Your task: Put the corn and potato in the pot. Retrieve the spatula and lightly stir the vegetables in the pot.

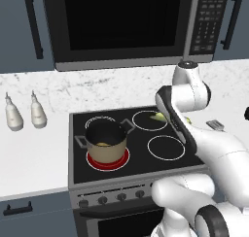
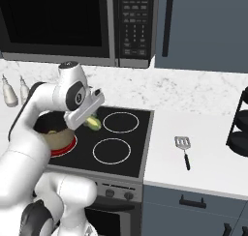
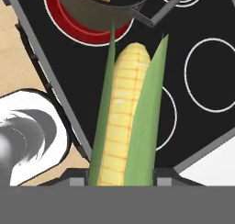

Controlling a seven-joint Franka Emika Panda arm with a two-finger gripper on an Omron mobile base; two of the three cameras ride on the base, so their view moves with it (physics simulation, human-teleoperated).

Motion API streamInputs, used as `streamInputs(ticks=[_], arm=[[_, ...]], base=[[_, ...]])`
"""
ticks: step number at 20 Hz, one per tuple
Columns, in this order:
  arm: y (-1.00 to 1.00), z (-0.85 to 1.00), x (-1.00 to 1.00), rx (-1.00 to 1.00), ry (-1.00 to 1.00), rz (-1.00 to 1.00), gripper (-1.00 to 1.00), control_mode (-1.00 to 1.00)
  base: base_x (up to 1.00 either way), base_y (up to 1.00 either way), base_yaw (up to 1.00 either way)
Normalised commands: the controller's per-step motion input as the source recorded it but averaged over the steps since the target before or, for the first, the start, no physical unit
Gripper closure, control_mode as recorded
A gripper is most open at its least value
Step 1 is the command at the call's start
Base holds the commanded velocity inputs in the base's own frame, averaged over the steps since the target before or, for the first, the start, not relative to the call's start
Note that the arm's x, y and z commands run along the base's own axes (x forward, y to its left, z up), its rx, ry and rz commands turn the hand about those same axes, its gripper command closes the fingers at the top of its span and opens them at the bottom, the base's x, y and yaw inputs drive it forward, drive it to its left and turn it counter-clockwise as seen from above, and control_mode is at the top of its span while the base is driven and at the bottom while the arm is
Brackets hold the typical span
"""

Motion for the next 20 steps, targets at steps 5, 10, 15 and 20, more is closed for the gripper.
streamInputs(ticks=[5,10,15,20], arm=[[1.0,0.17,0.21,-0.05,-0.01,0.08,1.0,-1.0],[1.0,-0.01,0.76,0.0,0.07,0.04,1.0,-1.0],[0.94,-0.24,0.76,-0.01,0.16,0.01,1.0,-1.0],[0.56,-0.42,0.58,0.0,0.15,0.0,1.0,-1.0]], base=[[0.0,0.0,0.0],[0.0,0.0,0.0],[0.0,0.0,0.0],[0.0,0.0,0.0]])
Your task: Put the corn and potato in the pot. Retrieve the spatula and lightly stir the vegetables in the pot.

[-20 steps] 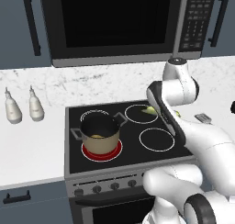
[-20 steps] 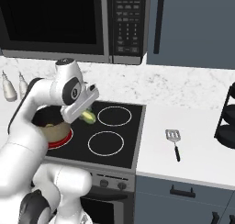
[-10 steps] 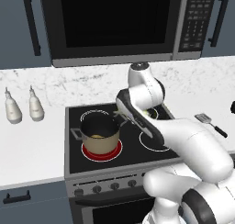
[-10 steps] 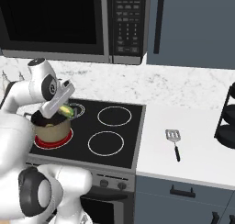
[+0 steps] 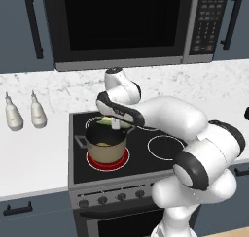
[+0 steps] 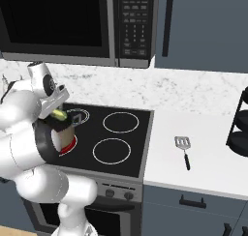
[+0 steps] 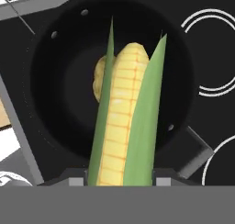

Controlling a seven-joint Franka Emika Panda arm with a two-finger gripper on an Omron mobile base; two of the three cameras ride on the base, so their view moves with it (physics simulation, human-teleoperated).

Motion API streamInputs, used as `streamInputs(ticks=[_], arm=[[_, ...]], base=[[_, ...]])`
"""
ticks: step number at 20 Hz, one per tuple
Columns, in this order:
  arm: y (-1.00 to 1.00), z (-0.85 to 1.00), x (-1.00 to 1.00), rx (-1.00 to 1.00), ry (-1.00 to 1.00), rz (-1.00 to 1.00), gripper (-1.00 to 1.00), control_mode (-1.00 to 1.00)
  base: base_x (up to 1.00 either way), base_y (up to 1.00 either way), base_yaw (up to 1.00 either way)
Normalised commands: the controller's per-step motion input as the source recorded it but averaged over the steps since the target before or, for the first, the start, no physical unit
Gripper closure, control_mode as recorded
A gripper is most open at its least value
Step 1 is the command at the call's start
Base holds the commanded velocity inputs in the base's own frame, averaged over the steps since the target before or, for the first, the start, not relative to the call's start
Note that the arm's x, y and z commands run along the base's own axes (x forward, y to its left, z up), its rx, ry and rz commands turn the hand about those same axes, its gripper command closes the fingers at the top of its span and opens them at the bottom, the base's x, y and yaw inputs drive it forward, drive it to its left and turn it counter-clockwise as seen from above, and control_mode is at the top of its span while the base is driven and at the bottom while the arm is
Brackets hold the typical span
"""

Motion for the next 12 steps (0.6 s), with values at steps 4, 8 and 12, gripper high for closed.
streamInputs(ticks=[4,8,12], arm=[[0.43,-0.4,0.24,0.0,0.12,0.0,1.0,-1.0],[0.08,-0.39,0.15,0.0,0.04,-0.01,1.0,-1.0],[0.0,-0.4,0.01,0.0,0.0,-0.03,1.0,-1.0]], base=[[0.0,0.0,0.0],[0.0,0.0,0.0],[0.0,0.0,0.0]])
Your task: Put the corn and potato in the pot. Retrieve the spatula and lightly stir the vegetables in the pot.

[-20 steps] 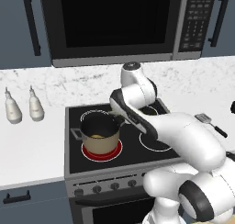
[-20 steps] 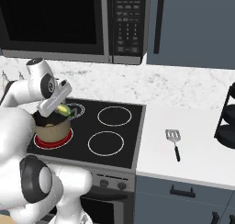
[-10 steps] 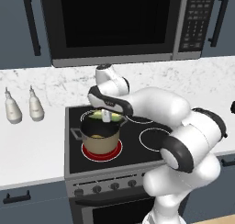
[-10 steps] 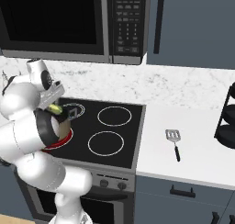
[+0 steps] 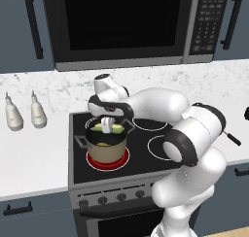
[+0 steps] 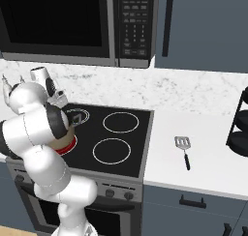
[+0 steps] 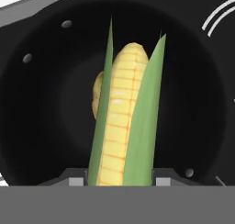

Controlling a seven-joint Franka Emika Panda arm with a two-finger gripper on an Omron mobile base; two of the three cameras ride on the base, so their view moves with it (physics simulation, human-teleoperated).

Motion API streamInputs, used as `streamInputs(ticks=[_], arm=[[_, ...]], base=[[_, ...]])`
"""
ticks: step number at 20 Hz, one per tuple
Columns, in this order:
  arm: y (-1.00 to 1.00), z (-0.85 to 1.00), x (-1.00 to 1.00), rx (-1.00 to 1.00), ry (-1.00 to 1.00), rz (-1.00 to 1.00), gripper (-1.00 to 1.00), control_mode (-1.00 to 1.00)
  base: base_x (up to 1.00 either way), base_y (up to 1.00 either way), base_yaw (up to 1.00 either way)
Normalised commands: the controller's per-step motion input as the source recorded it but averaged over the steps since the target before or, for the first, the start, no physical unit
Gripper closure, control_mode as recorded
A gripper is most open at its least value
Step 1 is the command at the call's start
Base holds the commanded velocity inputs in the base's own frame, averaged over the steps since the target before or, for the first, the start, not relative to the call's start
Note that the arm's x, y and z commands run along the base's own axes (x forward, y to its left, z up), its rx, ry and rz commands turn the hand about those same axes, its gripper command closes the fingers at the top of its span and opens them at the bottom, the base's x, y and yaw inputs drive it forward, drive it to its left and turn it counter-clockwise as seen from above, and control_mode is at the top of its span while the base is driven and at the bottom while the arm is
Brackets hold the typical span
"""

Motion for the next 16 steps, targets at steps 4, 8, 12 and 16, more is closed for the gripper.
streamInputs(ticks=[4,8,12,16], arm=[[0.0,-0.35,-0.01,0.0,-0.01,-0.05,1.0,-1.0],[0.0,-0.17,-0.01,0.0,-0.03,-0.03,1.0,-1.0],[0.08,-0.09,0.0,0.0,-0.01,-0.03,1.0,-1.0],[0.11,-0.14,0.0,0.0,0.0,-0.02,1.0,-1.0]], base=[[0.0,0.0,0.0],[0.0,0.0,0.0],[0.0,0.0,0.0],[0.0,0.0,0.0]])
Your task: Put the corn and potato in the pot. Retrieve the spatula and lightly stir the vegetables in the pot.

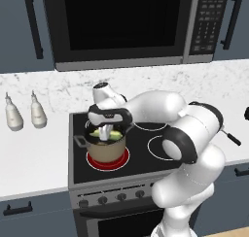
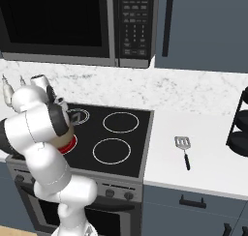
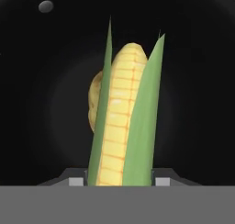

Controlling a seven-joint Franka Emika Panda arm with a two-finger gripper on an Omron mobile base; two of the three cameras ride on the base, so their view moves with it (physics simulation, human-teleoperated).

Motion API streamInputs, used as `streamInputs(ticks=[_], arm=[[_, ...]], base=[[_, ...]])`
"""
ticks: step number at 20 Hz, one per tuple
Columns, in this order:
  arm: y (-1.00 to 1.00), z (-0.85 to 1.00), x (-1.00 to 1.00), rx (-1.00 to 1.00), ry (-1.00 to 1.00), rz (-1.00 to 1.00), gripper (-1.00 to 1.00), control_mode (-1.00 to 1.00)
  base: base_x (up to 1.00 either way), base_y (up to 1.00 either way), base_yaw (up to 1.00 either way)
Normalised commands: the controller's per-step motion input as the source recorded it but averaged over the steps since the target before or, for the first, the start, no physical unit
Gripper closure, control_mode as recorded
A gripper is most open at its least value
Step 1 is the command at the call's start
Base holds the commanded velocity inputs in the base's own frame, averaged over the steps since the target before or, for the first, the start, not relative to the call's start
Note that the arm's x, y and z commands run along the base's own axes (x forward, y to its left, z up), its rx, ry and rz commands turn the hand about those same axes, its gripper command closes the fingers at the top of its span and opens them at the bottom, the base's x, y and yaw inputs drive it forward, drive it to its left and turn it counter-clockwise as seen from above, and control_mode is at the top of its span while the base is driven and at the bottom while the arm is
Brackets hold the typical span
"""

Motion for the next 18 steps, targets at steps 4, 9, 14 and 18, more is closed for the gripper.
streamInputs(ticks=[4,9,14,18], arm=[[0.06,-0.08,-0.08,0.0,-0.01,-0.02,1.0,-1.0],[0.0,0.0,-0.41,0.0,-0.05,-0.04,-1.0,-1.0],[-0.04,0.01,-0.36,0.0,-0.06,-0.08,-1.0,-1.0],[-0.06,0.04,-0.03,0.0,-0.08,-0.05,-1.0,-1.0]], base=[[0.0,0.0,0.0],[0.0,0.0,0.0],[0.0,0.0,0.0],[0.0,0.0,0.0]])
